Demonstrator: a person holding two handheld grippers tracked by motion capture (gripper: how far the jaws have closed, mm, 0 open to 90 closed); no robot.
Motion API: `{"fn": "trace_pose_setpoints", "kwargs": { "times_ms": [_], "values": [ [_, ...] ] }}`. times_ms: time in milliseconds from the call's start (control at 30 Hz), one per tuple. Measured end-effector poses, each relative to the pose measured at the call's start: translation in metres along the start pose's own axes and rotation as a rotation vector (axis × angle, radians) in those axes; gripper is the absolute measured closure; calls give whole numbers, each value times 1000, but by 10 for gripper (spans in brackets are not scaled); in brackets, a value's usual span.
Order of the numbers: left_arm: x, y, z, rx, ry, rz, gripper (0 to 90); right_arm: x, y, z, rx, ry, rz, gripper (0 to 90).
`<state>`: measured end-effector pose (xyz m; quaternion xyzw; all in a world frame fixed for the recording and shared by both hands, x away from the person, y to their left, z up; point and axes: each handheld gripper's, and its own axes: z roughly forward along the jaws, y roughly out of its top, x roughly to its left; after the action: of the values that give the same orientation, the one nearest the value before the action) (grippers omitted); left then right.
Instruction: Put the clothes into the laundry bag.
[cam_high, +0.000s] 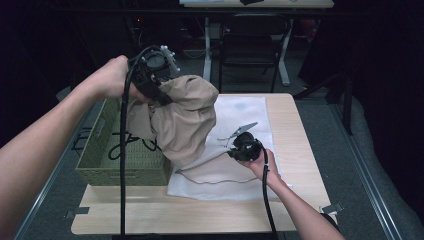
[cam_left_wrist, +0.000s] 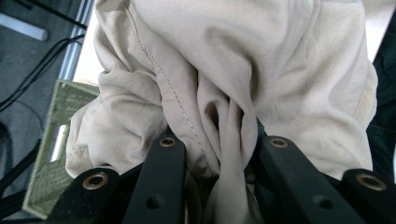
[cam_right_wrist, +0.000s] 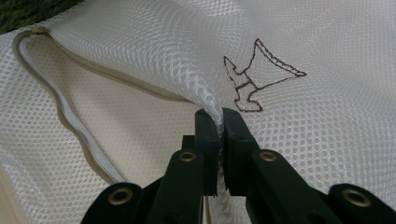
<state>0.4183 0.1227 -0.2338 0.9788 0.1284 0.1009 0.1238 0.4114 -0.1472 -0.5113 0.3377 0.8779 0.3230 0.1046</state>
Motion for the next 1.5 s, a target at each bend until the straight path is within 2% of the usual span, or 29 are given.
{"fn": "trace_pose_setpoints", "kwargs": {
  "times_ms": [67,133,333,700,833,1133,1500],
  "values": [
    [-2,1,4,2,-14,2,777,-1,0,0,-4,-2,-2,865],
    [-4,1,9,1,-23,9,777,0,0,-1,-1,-7,15,865],
    [-10,1,23,10,-55,20,776,-1,0,-2,-14,-10,10,865],
    [-20,-1,57,32,-124,33,776,-3,1,-5,-21,-16,19,866],
    [-23,1,70,32,-145,42,777,-4,1,-5,-24,-11,6,865],
    [-32,3,100,51,-193,51,776,-4,1,-7,-31,-15,27,866],
    [-45,3,134,62,-230,53,776,-4,2,-7,-30,-13,28,866]
  ]
}}
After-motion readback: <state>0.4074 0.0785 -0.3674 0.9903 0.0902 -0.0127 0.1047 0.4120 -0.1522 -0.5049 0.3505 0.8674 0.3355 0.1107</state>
